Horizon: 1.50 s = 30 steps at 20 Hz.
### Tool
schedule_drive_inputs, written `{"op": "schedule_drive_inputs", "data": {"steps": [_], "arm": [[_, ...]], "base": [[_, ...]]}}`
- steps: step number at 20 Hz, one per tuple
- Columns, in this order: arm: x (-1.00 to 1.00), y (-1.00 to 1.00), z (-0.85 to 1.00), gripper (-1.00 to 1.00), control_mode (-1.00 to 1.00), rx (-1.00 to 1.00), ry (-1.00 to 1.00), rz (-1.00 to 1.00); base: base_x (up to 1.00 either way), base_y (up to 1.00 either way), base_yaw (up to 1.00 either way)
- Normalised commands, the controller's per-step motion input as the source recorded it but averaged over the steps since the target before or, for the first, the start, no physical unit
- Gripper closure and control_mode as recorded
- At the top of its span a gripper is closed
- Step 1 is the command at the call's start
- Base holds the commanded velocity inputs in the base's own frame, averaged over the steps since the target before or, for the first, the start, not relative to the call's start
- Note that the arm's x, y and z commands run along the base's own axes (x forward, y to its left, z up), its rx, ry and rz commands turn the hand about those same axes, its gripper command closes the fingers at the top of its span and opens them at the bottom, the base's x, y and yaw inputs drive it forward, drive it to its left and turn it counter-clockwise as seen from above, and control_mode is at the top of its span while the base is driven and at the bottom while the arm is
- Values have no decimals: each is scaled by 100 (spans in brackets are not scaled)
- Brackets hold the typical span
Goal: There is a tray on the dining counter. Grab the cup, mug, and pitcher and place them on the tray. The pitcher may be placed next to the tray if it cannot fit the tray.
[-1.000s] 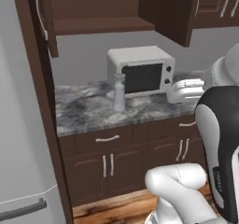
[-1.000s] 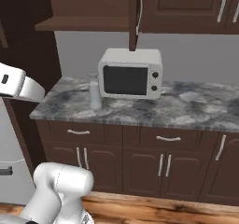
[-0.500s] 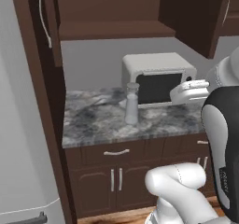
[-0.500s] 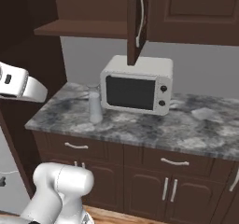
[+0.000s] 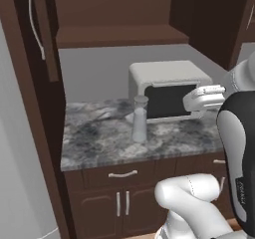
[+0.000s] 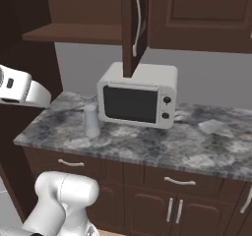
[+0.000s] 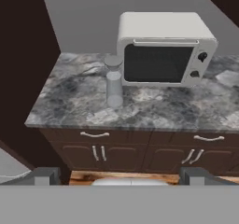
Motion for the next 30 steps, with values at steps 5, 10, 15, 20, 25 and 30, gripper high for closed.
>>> {"op": "schedule_drive_inputs", "data": {"steps": [5, 10, 15, 20, 25, 30], "arm": [[0, 0, 0, -100, 100, 0, 0, 0], [0, 0, 0, -100, 100, 0, 0, 0], [0, 0, 0, -100, 100, 0, 0, 0], [0, 0, 0, -100, 100, 0, 0, 0], [0, 0, 0, -100, 100, 0, 0, 0], [0, 0, 0, -100, 100, 0, 0, 0]], "base": [[31, 4, -4], [7, 45, -8], [20, 66, -3], [44, -9, 0], [29, -31, 0], [18, -36, 0]]}}
